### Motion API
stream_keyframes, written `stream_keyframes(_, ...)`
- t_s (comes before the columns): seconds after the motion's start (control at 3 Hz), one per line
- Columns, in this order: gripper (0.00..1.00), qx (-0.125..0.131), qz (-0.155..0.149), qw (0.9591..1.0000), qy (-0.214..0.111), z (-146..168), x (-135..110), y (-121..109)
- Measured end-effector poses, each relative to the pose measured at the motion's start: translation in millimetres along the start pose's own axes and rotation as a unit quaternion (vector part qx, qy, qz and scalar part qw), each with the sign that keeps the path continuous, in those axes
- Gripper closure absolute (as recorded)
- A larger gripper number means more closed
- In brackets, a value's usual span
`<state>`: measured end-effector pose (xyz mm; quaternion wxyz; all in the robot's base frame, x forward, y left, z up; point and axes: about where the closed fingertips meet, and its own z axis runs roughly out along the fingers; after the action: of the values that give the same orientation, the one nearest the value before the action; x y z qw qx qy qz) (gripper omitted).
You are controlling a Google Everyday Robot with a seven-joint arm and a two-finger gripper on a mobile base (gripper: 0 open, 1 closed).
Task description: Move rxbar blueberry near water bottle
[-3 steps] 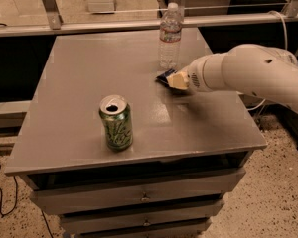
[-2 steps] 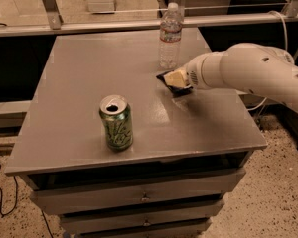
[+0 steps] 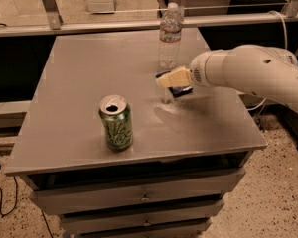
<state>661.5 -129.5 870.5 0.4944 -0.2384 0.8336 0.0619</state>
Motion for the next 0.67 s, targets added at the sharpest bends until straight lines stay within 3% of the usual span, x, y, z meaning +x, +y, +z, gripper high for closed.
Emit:
stream_keyframes(0.33, 0.00, 0.006, 0.007, 0.9992, -0.039, -20.0, -24.8, -6.4)
stream_keyframes(0.67, 0.00, -0.021, 0.039, 0.9949, -0.091, -36.6, -54.4, -14.1)
